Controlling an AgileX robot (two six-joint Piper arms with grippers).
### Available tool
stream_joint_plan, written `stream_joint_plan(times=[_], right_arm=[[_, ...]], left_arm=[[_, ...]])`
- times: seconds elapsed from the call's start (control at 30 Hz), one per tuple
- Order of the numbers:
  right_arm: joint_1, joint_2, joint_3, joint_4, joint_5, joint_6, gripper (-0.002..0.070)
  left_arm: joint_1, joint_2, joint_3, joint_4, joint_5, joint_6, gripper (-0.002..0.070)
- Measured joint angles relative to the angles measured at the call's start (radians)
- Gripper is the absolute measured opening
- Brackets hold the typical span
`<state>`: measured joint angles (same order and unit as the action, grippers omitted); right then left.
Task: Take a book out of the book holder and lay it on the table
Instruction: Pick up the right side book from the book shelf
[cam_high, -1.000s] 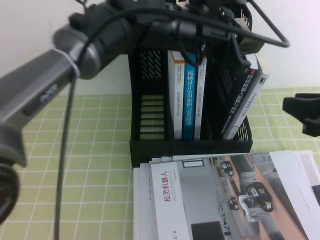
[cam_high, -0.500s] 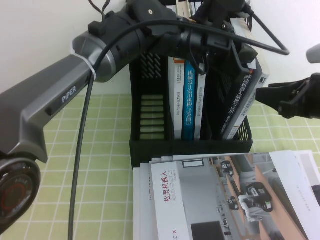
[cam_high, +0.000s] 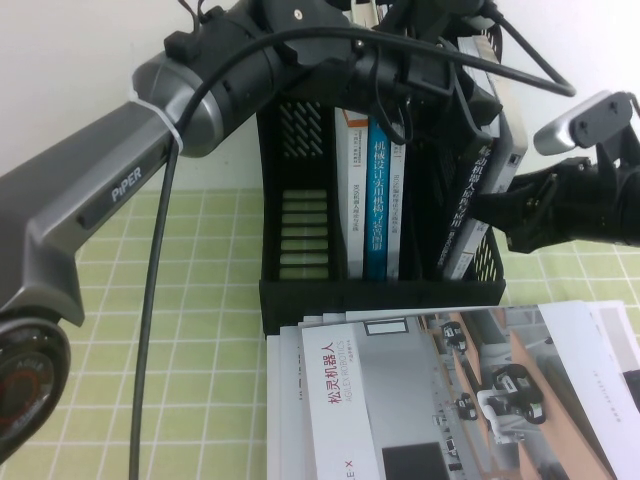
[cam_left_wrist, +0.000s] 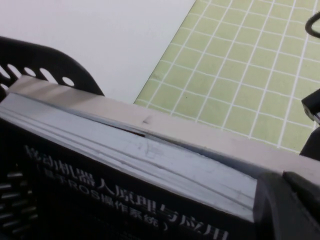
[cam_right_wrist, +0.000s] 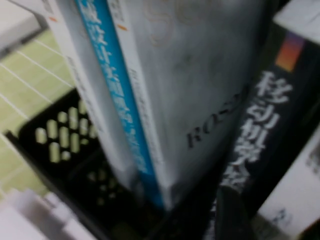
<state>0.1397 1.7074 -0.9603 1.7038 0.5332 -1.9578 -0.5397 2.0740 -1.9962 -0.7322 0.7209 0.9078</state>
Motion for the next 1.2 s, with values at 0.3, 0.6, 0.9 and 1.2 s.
stream_joint_plan(times=[0.3,0.6,0.9,1.2], right_arm=[[0.007,0.008,-0.017,0.002,-0.103,-0.114,0.0319],[0.007,0.123,-0.107,0.004,-0.051,0.017,0.0218],[0.007,0.082,-0.118,-0.011,-0.050,0.101,0.0120],[0.007,-0.222,-0.118,-0.023,-0.060,0.189,0.0120]], left_arm=[[0.008,-0.008,-0.002,0.016,0.010,-0.021,-0.0003],[0.009,-0.008,-0.002,0.023,0.012,-0.023,-0.0003],[0.009,-0.024,-0.002,0.043,0.022,-0.044,-0.0003],[0.024,-0.119,0.019,0.180,0.111,-0.094,-0.0003]])
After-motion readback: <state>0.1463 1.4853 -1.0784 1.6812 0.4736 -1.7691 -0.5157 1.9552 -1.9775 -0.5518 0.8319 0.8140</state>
